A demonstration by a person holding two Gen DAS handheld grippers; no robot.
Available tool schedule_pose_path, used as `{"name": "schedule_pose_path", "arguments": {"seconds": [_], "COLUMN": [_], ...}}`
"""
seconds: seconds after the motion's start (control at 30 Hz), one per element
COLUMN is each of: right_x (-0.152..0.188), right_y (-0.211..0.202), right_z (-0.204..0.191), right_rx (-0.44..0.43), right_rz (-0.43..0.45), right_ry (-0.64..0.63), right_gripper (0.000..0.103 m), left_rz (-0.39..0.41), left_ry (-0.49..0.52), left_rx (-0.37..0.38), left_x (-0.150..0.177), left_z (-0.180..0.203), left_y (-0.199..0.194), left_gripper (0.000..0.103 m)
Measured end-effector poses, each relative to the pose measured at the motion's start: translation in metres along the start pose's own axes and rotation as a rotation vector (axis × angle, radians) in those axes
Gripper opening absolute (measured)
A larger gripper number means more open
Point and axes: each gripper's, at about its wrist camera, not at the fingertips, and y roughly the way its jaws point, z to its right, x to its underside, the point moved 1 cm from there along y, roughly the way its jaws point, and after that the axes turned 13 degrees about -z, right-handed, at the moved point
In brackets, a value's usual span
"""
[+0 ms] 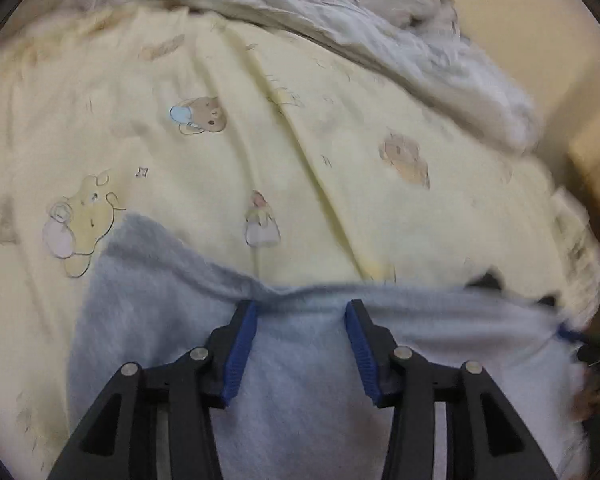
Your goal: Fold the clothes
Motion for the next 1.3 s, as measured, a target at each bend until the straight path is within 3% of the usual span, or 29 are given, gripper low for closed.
{"name": "schedule_pose_path", "arguments": {"seconds": [0.07,0.13,0.2,0.3,0.5,0.6,0.7,0.77,0.87,1.0,1.03,1.07,1.13,1.17,1.3], "right_x": [0.003,0.007,0.018,0.056,0.148,0.192,0.234,0.258,0.285,0.307,0.312,0.317,0.33,0.337,0.37], "right_y": [-0.014,-0.029,-0.05,-0.1,-0.157,-0.173,-0.185,-0.19,-0.191,-0.189,-0.188,-0.188,-0.187,-0.184,-0.161], "right_z": [0.012,0.02,0.027,0.018,-0.046,-0.07,-0.086,-0.094,-0.101,-0.098,-0.096,-0.092,-0.077,-0.069,-0.03], "right_rx": [0.04,0.151,0.213,0.207,0.257,0.344,0.359,0.385,0.454,0.449,0.423,0.371,0.211,0.146,-0.145], "right_rz": [0.019,0.028,0.04,0.11,0.223,0.252,0.266,0.271,0.249,0.186,0.18,0.185,0.216,0.237,0.33], "right_ry": [0.022,0.038,0.084,0.1,0.063,0.049,0.08,0.108,0.122,0.157,0.183,0.222,0.376,0.462,0.833], "right_gripper": [0.1,0.1,0.1,0.101,0.101,0.101,0.101,0.101,0.101,0.101,0.101,0.101,0.101,0.101,0.097], "left_rz": [0.007,0.035,0.063,0.079,0.05,0.066,0.111,0.131,0.091,-0.004,-0.028,-0.047,-0.041,-0.019,0.015], "left_ry": [0.048,0.075,0.035,-0.019,-0.06,0.033,0.272,0.439,0.511,0.395,0.307,0.191,0.004,-0.102,-0.351], "left_rx": [-0.072,-0.173,-0.221,-0.177,-0.031,-0.105,-0.286,-0.393,-0.384,-0.251,-0.17,-0.062,0.064,0.1,0.18], "left_x": [-0.004,-0.004,0.001,0.026,0.137,0.196,0.235,0.263,0.293,0.31,0.31,0.31,0.307,0.308,0.306], "left_z": [0.003,0.003,-0.009,-0.022,-0.02,-0.006,0.022,0.039,0.042,0.035,0.028,0.019,0.003,-0.007,-0.031], "left_y": [-0.004,-0.012,-0.028,-0.068,-0.153,-0.192,-0.209,-0.211,-0.201,-0.185,-0.185,-0.186,-0.184,-0.182,-0.165], "left_gripper": [0.046,0.046,0.046,0.046,0.057,0.057,0.058,0.065,0.07,0.07,0.07,0.07,0.07,0.07,0.07]}}
